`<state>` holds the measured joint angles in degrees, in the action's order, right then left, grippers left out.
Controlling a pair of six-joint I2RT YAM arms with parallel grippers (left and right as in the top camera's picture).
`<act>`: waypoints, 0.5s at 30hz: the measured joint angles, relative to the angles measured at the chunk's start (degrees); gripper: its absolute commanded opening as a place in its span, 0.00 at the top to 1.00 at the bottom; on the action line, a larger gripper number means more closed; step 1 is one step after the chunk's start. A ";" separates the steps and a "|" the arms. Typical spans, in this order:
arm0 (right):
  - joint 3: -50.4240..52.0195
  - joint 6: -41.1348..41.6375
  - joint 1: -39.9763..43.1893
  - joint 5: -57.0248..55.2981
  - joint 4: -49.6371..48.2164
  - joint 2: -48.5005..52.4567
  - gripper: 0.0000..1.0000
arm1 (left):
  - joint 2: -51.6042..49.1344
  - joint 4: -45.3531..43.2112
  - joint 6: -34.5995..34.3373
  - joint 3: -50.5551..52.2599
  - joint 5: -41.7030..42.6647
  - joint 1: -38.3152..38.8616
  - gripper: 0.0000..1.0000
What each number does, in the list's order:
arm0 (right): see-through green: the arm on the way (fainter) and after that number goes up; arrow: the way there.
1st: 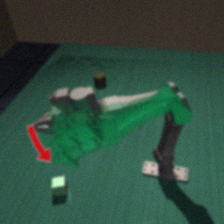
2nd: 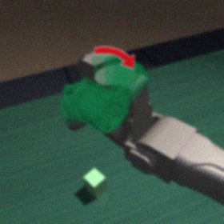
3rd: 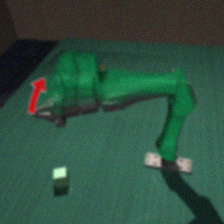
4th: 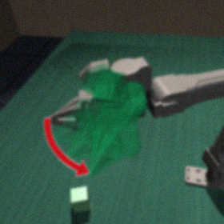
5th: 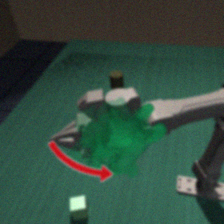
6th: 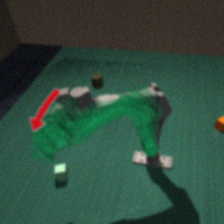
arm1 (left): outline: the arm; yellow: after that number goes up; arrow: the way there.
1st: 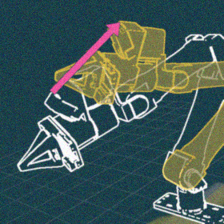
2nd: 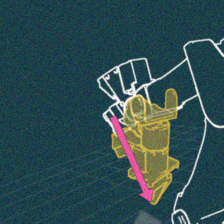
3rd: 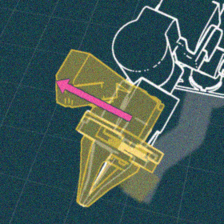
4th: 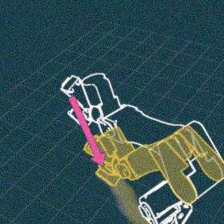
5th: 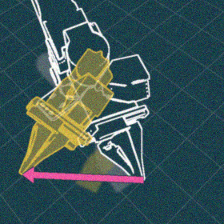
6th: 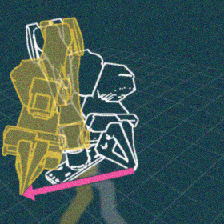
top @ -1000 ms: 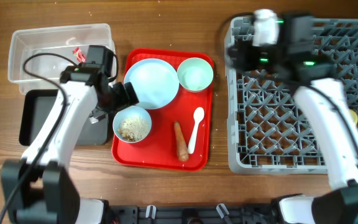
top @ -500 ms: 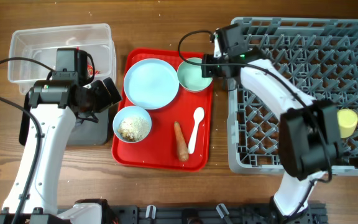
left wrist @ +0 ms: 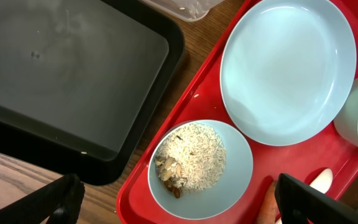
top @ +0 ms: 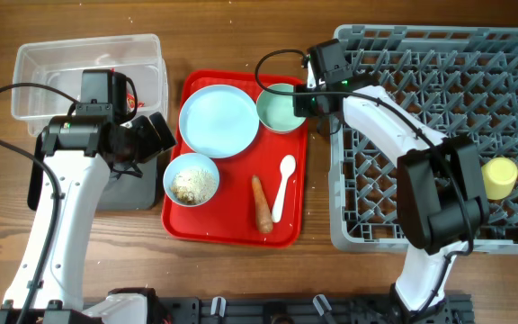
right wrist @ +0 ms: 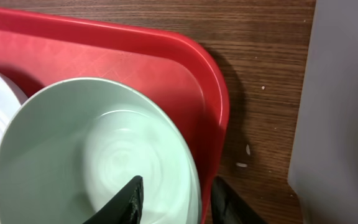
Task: Sort waste into correct bins and load items into the dishwasher rack
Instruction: 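Reach the right gripper to the mint bowl and grasp its rim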
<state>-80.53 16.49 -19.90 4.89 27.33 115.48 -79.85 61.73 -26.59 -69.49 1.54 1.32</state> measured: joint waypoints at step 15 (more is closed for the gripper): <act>0.00 1.55 -3.10 -2.45 0.98 0.15 0.96 | 0.00 0.22 0.00 0.00 0.00 0.00 0.00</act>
<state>-80.53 18.04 -23.00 2.44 28.32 115.63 -79.85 61.95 -26.59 -69.49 1.54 1.32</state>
